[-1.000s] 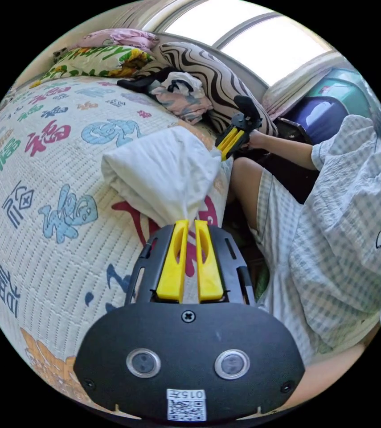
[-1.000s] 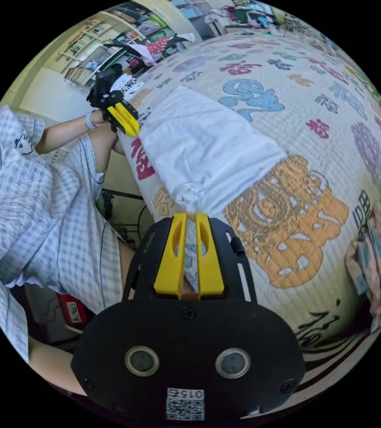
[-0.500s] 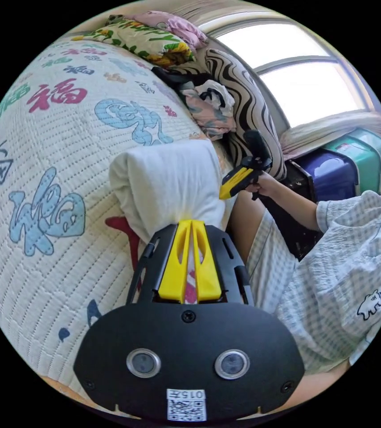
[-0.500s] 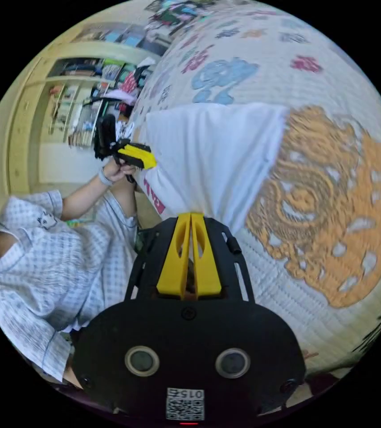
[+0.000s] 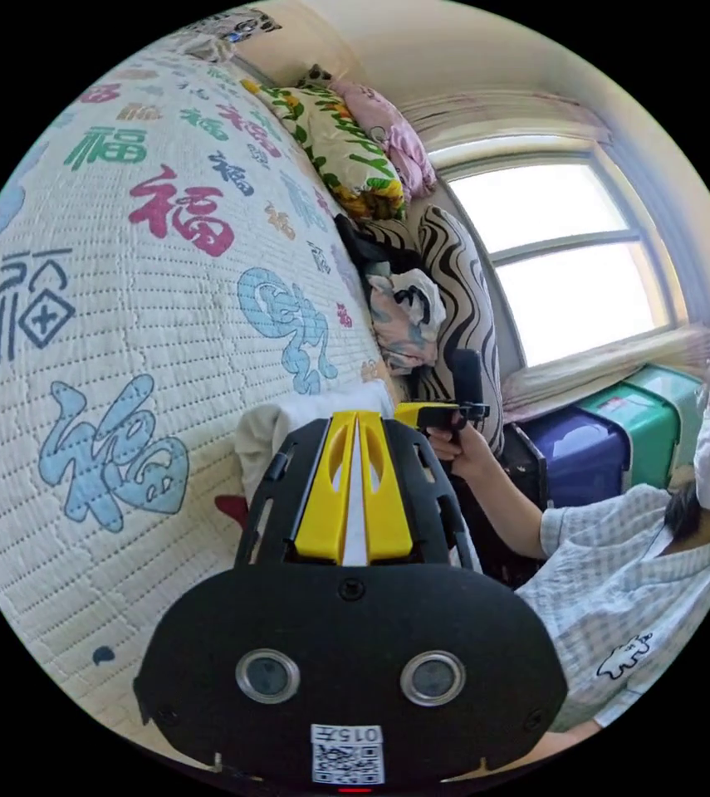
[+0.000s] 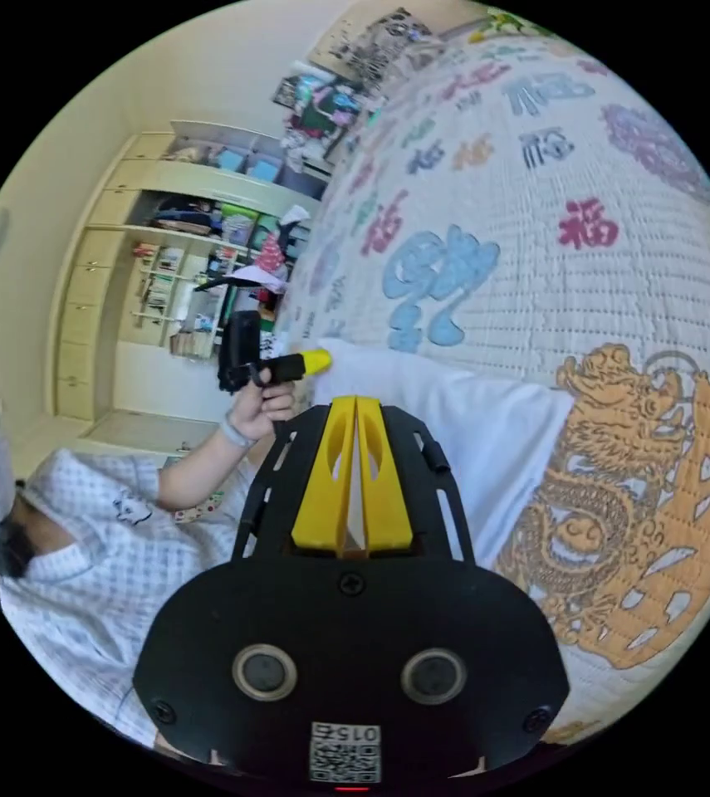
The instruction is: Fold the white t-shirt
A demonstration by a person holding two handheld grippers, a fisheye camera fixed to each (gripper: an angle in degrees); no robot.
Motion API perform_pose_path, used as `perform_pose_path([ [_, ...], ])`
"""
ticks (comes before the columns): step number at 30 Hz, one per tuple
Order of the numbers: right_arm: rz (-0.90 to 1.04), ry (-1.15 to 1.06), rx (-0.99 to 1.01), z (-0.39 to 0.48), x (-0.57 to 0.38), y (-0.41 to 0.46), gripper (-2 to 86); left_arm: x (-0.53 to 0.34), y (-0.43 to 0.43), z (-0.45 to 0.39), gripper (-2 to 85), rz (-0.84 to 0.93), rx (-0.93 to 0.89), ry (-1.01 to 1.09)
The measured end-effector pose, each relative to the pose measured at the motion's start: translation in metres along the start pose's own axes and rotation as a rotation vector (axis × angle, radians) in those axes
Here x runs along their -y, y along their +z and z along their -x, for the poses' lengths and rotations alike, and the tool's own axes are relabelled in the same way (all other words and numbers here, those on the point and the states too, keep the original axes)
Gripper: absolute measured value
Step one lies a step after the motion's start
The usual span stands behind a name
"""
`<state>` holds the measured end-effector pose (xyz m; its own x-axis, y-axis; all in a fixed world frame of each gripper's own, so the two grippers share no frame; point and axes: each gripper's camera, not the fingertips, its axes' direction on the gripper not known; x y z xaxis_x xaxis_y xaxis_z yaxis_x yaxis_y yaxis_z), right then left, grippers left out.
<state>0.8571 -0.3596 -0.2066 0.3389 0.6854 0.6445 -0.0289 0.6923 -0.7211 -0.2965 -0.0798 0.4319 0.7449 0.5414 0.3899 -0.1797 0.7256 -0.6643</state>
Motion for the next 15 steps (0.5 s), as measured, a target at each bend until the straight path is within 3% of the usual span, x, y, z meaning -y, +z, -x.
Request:
perform_pose_path([
  [3,0.075,0.091,-0.091,-0.029,0.018,0.031,-0.5,0.006,-0.011,0.024,-0.8,-0.022,0.048,-0.135],
  [5,0.019,0.178,-0.013,-0.052,0.011,0.024,-0.3,0.000,-0.041,0.036,-0.6,-0.062,0.025,-0.200],
  [8,-0.057,0.239,-0.086,-0.072,-0.014,-0.002,0.7,-0.010,-0.090,0.031,0.6,-0.083,0.090,-0.211],
  [12,-0.101,0.217,0.104,-0.093,-0.043,-0.027,9.7,-0.024,-0.147,0.036,7.6,-0.039,-0.022,-0.233],
  [15,-0.033,0.228,0.114,-0.112,-0.040,-0.012,11.7,-0.028,-0.175,0.035,10.2,0.029,-0.023,-0.234],
])
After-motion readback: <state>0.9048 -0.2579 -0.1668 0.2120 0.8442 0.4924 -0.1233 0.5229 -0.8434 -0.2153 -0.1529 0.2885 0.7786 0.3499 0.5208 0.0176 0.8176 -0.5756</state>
